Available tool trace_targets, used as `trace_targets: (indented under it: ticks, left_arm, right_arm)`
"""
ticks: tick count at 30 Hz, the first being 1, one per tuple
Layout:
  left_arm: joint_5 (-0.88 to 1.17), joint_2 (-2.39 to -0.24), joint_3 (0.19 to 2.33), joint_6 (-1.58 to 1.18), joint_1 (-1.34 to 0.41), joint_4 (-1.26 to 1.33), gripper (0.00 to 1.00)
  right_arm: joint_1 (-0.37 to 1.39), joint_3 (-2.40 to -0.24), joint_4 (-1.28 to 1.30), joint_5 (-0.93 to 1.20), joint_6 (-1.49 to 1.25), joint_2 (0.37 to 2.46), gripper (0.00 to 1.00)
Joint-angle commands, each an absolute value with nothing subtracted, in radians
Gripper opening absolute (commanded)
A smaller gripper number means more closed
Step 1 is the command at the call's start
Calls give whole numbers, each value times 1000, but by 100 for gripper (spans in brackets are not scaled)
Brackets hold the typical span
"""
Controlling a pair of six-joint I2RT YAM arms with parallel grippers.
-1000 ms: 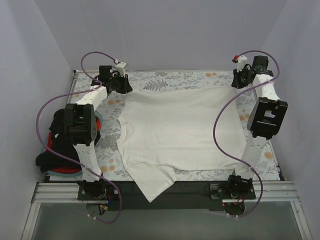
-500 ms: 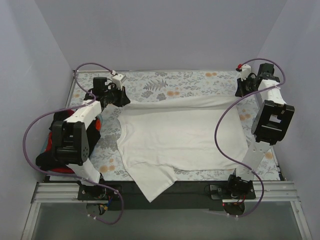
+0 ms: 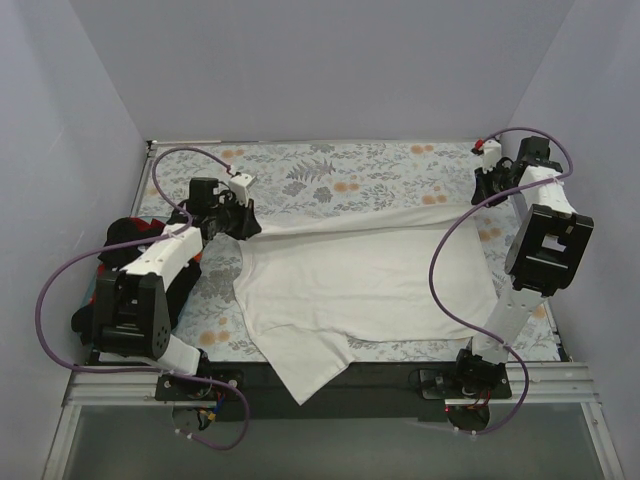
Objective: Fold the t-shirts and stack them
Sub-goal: Fold the tshirt
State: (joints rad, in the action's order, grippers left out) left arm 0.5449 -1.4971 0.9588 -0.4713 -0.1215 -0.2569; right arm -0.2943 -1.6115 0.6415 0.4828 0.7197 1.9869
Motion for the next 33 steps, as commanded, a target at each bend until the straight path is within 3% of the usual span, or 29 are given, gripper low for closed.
trace_targets:
  ticks: [1,18,19,20,22,23,26,29,30,31,33]
  left_arm:
    - [479,-1451,937,-456,-156,-294,0]
    - [399,-1514,881,-370,-161,-339,1]
    - [403,-1517,888,-361,-161,-351,6]
    - [414,-1520,897,-348,-161,-373,10]
    - [449,-1514,907,-321,-161,-422,21]
    - [468,-1505,920,-313,-161,-436,27]
    - [560,-1459,962,-296,-160,-494,41]
    - [569,-1463,1037,-350,-160,-503,44]
    - [571,-1492,1063,-359,-160,-506,44]
    - [558,-1511,1086,-395,-160,-502,44]
    - [546,-1586,1158,-426,-160,-503,45]
  right_arm:
    - [-302,-1624,638,494,738,1993,1]
    - [-304,-1531,647,414,850,2003,1]
    - [-304,-1528,652,410,854,2002,6]
    - [-304,-1526,664,408,868,1997,19]
    - [-305,-1505,667,408,888,1977,27]
    - [-305,-1499,672,413,897,1958,38]
    - [-307,-1493,699,428,911,1912,53]
    - [-305,-1503,715,439,916,1876,71]
    - [-305,-1509,722,445,907,1872,70]
    - [-305,-1528,726,459,899,1870,62]
    - [-301,-1557,739,468,878,1891,54]
